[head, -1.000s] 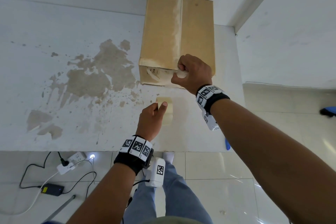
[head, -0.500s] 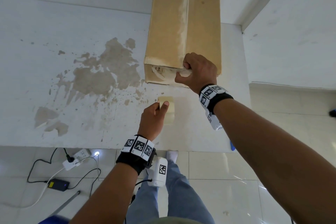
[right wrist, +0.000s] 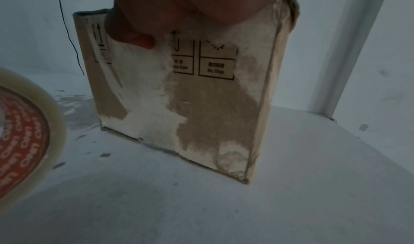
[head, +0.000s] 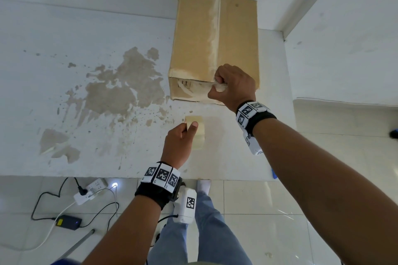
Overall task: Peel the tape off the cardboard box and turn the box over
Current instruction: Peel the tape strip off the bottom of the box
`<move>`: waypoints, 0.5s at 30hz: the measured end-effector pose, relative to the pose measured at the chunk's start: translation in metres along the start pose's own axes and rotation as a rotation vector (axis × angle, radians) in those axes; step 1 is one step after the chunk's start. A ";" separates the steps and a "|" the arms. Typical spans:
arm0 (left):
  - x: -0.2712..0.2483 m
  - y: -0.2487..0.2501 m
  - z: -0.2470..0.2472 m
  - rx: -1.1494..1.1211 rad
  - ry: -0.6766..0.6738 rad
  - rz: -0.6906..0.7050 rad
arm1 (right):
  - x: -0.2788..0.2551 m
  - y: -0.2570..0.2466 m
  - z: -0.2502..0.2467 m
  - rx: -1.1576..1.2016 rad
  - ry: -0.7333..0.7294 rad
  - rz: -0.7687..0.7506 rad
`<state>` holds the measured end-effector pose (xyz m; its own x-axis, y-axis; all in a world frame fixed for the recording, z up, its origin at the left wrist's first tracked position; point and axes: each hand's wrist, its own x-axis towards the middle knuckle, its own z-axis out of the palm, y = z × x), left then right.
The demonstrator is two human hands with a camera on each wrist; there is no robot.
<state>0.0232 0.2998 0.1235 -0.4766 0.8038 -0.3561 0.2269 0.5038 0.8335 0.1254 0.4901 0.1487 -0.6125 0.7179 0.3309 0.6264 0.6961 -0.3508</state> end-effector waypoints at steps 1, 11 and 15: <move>-0.001 -0.001 -0.001 0.003 -0.002 0.000 | 0.000 -0.001 0.000 -0.001 0.005 0.008; -0.003 -0.007 0.003 0.008 -0.014 -0.011 | -0.001 0.004 -0.003 0.053 -0.025 -0.020; -0.005 0.006 0.009 0.008 -0.030 0.009 | -0.002 0.013 -0.012 0.119 -0.106 -0.074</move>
<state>0.0351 0.3019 0.1267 -0.4491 0.8175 -0.3607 0.2383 0.4986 0.8334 0.1403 0.4979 0.1537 -0.7062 0.6554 0.2677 0.5201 0.7369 -0.4318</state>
